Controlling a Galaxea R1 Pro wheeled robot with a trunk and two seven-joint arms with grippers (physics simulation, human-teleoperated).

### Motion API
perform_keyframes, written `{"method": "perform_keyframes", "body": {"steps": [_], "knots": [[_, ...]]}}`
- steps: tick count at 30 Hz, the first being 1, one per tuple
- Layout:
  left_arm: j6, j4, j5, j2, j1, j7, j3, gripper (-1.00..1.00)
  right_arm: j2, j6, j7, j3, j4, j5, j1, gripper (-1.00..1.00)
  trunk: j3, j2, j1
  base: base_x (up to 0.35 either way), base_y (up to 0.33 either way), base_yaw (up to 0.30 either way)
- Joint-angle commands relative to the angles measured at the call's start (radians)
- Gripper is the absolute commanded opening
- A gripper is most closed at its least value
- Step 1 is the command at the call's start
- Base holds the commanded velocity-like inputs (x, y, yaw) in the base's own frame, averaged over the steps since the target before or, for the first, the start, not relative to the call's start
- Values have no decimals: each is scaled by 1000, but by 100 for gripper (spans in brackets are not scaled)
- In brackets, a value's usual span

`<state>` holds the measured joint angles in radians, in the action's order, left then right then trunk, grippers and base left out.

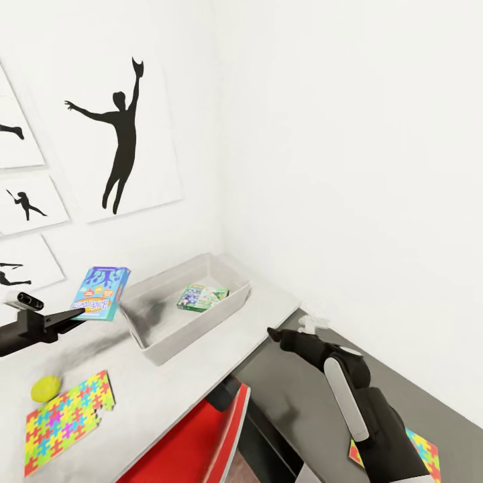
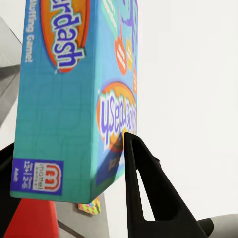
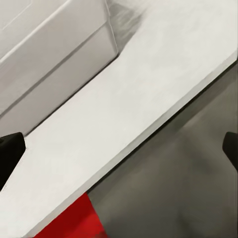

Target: Put all the toys in the child's room - the three board games (two on the bed and one on the table), the two jigsaw puzzles on the table, and the tennis ball on the table - inside the toy box on the table in the child's room.

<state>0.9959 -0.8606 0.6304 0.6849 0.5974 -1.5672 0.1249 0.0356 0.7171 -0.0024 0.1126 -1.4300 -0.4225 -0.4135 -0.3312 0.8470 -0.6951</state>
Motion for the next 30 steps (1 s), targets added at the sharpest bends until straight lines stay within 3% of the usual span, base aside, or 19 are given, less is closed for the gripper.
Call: {"method": "perform_keyframes", "body": {"steps": [1, 30], "knots": [[10, 0, 2, 1, 0, -4, -1, -100, 0, 4, 0, -1, -1, -1, -1, 100, -1, 1, 0, 14, 39, 12], [10, 0, 2, -1, 1, -4, -1, -100, -6, 2, 5, -1, -1, -2, -1, 100, -1, 1, 0, 26, 2, 1]]}}
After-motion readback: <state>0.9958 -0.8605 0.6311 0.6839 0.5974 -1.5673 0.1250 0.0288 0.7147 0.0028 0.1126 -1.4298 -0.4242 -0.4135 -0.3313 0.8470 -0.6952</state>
